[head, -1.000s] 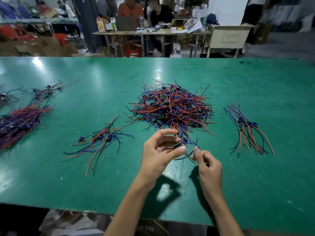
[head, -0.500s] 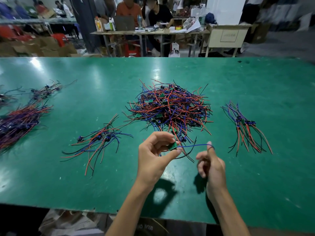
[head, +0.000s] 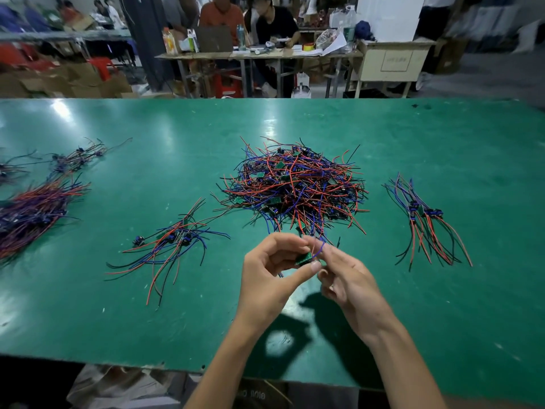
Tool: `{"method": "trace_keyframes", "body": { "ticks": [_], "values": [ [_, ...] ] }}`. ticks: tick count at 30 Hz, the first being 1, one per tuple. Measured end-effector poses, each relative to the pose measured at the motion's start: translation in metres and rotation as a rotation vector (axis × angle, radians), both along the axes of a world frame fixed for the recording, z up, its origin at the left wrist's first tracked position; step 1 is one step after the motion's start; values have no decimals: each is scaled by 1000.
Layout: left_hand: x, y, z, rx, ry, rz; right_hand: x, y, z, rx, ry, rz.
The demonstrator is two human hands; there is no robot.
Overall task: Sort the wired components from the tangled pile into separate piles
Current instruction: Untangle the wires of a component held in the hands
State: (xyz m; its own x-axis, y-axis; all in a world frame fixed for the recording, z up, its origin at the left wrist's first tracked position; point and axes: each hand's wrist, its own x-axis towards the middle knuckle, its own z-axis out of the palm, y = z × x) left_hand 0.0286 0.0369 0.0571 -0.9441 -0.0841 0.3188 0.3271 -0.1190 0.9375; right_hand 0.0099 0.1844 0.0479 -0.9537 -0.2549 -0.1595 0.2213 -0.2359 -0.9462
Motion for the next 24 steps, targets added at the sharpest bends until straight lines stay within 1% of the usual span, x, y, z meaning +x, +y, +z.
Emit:
{"method": "trace_keyframes", "body": {
  "ticks": [3, 5, 9, 12, 15, 18, 21, 24],
  "values": [
    [0, -5, 2, -6, -38, 30, -3, -7, -1, -191, 4, -77],
    [-1, -9, 2, -43, -93, 49, -4, -10, 0, -229, 12, -138],
    [-5, -22, 0, -123, -256, 45, -5, -11, 3, -90, 59, -322],
    [-7, -33, -3, -160, -345, 16, -9, -8, 4, -34, 49, -434],
    [-8, -37, -4, -222, -384, -37, -10, -8, 2, 21, 76, -424],
    [-7, -32, -1, -157, -435, -109, -8, -9, 1, 109, 137, -350],
    [-5, -30, 2, -114, -422, -184, -8, -15, 1, 183, 236, -229],
    [-7, -36, 5, -120, -433, -97, -13, -21, -2, 220, 266, -195]
  ]
}}
